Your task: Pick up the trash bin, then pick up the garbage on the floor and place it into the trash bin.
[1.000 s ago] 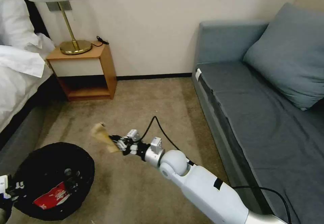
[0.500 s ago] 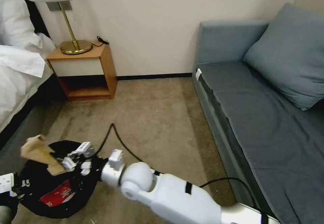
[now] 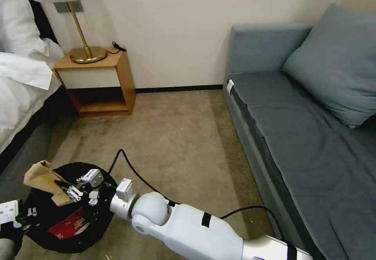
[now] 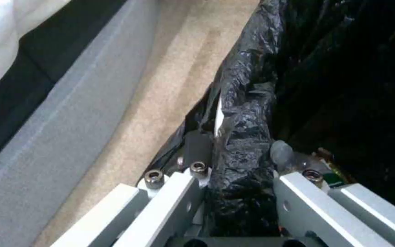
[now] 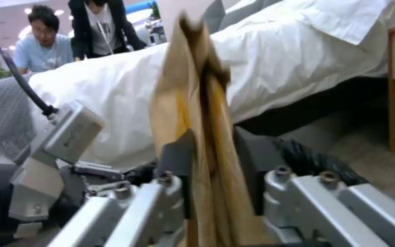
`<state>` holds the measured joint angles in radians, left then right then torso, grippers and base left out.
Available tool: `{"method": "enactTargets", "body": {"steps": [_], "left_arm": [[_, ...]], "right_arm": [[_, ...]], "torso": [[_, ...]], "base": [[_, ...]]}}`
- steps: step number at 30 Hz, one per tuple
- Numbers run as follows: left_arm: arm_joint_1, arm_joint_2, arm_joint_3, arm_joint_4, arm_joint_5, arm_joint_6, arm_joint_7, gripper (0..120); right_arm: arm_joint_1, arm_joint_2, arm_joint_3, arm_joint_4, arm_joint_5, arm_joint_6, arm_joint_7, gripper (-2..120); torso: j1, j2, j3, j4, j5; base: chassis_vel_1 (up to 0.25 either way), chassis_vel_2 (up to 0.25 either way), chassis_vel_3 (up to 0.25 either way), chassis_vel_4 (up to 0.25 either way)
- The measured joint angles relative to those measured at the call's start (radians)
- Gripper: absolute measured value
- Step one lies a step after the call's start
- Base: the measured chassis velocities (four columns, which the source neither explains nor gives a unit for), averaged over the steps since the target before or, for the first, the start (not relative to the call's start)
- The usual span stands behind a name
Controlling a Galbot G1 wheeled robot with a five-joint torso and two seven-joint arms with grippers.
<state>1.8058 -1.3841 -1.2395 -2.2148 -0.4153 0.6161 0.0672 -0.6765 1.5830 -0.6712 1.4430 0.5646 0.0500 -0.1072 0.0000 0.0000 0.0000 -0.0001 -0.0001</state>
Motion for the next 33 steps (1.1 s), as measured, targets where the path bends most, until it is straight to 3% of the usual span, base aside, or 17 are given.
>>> {"method": "enactTargets", "body": {"steps": [2,3,10,14,17,18,25,27,33], "left_arm": [[0.0,0.002,-0.001,0.0,-0.001,0.0,0.001,3],[0.0,0.004,-0.003,0.0,-0.003,0.0,0.001,3],[-0.004,0.006,-0.004,0.0,-0.019,0.003,-0.002,3],[-0.015,0.013,-0.006,0.02,-0.104,0.025,-0.022,3],[-0.018,0.016,-0.009,0.026,-0.129,0.033,-0.028,3],[-0.029,0.023,-0.018,0.039,-0.181,0.048,-0.043,3],[-0.056,0.049,-0.036,0.101,-0.303,0.077,-0.091,3],[-0.063,0.062,-0.037,0.135,-0.347,0.086,-0.119,3],[-0.084,0.07,-0.035,0.185,-0.403,0.095,-0.164,3]], "right_arm": [[-0.002,-0.007,0.003,0.006,0.001,0.0,0.0,36],[-0.007,-0.017,0.008,0.013,0.001,-0.002,0.0,47],[-0.029,-0.03,0.026,0.034,-0.007,-0.011,0.004,69],[-0.056,-0.065,0.066,0.086,-0.068,-0.026,0.04,88],[-0.065,-0.079,0.084,0.104,-0.086,-0.031,0.05,91],[-0.09,-0.114,0.125,0.146,-0.117,-0.046,0.068,99],[-0.237,-0.225,0.306,0.267,-0.248,-0.089,0.111,100],[-0.32,-0.269,0.425,0.294,-0.377,-0.059,0.109,100],[-0.489,-0.317,0.624,0.384,-0.45,-0.023,0.102,100]], "torso": [[0.0,0.0,0.0,0.0,0.0],[0.0,0.0,0.0,0.0,0.0],[0.0,0.0,0.0,0.0001,0.0001],[0.0,0.0,0.0,0.0001,0.0003],[0.0,0.0,0.0,0.0001,0.0003],[0.0,0.0,0.0,0.0003,0.0003],[0.0,0.0,0.0,-0.0001,0.0004],[0.0,0.0,0.0,-0.0002,0.0003],[0.0,0.0,0.0,0.0001,0.0002]], "base": [[0.0,0.0,0.0,0.0],[0.0,0.0,0.0,0.0],[0.0,0.0,0.0,0.0],[0.0,0.0,0.0,0.0],[0.0,0.0,0.0,0.0],[0.0,0.0,0.0,0.0],[0.0,0.0,0.0,0.0],[0.0,0.0,0.0,0.0],[0.0,0.0,0.0,0.0]]}}
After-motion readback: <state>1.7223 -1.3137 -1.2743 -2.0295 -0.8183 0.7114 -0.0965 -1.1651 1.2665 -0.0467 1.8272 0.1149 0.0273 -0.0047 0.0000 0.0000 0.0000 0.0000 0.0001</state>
